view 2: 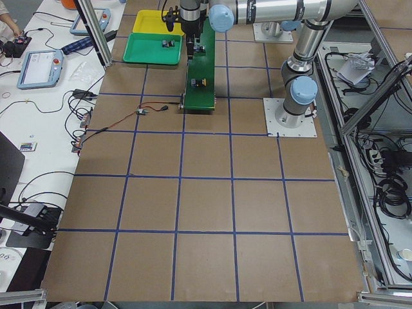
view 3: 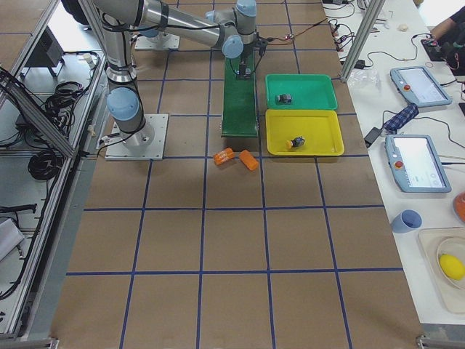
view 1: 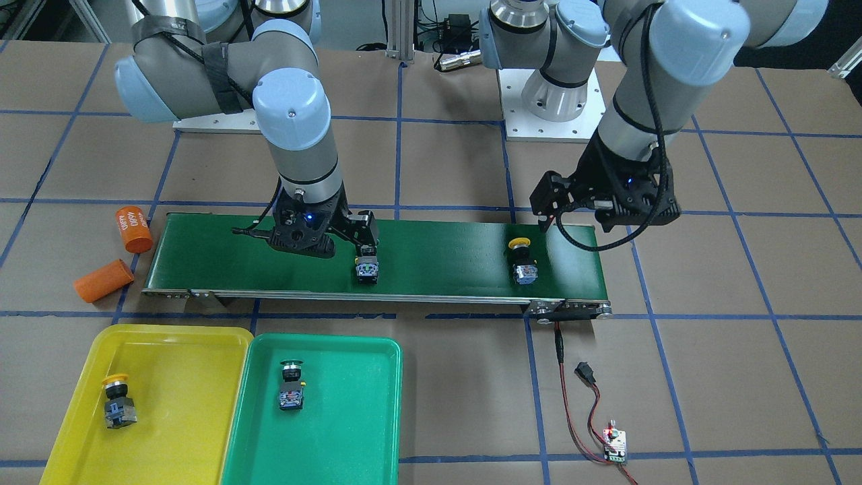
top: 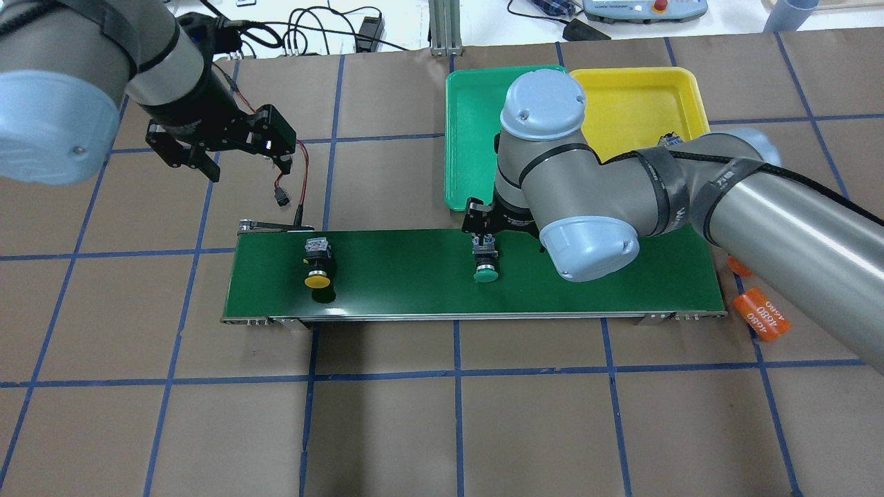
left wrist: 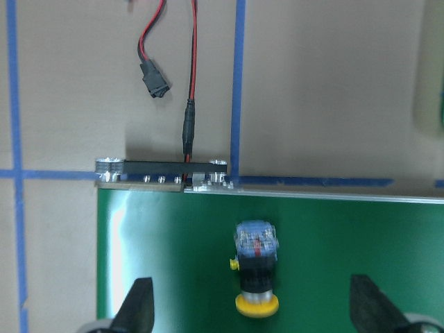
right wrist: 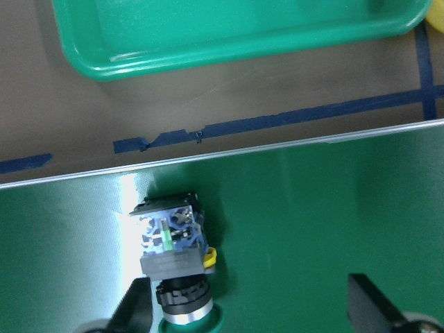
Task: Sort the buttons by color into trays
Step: 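Carry the green-capped switch toward the green tray with right while left withdraws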
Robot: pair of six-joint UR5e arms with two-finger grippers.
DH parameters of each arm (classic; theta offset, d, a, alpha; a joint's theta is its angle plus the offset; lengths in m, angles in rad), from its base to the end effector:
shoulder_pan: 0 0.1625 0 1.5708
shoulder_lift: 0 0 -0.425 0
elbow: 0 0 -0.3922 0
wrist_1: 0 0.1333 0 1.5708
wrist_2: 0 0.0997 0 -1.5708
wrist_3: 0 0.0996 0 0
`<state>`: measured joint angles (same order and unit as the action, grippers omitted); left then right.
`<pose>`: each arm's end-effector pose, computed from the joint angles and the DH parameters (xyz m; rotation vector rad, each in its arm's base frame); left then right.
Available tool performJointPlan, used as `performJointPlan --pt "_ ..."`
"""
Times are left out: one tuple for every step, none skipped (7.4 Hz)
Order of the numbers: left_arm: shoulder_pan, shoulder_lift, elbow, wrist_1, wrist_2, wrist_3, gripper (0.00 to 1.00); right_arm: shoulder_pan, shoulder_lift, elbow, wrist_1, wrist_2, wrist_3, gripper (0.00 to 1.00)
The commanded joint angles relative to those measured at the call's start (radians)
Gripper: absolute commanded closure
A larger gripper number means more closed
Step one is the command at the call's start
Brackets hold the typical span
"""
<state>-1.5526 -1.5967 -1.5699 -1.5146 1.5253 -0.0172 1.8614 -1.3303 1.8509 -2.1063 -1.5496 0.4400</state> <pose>-0.1286 -0.5083 0.4812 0.0537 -3.0953 0.0483 0.2852 -0.4811 0.2821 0.2323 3.1078 -0.0099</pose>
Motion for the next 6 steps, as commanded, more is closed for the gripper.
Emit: performJointPlan --pt "-0.009 -0.012 0.074 -0.078 -0.001 -0.001 0.00 0.016 0.039 -0.001 -0.023 -0.006 0.002 0.00" --pt "-0.009 -0.020 0.080 -0.076 0.009 -0.001 0.00 0.016 0.042 -0.001 -0.023 -0.016 0.000 0.00" --pt "-0.007 0.006 0.085 -0.078 0.034 -0.004 0.00 0.010 0.042 -0.002 -0.023 -0.018 -0.003 0.09" --pt "0.003 -0.008 0.099 -0.088 0.036 -0.006 0.00 0.001 0.042 -0.002 -0.023 -0.021 -0.010 0.73" --pt "0.002 -0.037 0.126 -0.084 0.032 -0.007 0.00 0.002 0.042 -0.002 -0.020 -0.021 -0.014 0.97" --pt "0.000 -0.066 0.166 -0.087 0.030 -0.009 0.00 0.002 0.043 -0.002 -0.020 -0.021 -0.017 1.00"
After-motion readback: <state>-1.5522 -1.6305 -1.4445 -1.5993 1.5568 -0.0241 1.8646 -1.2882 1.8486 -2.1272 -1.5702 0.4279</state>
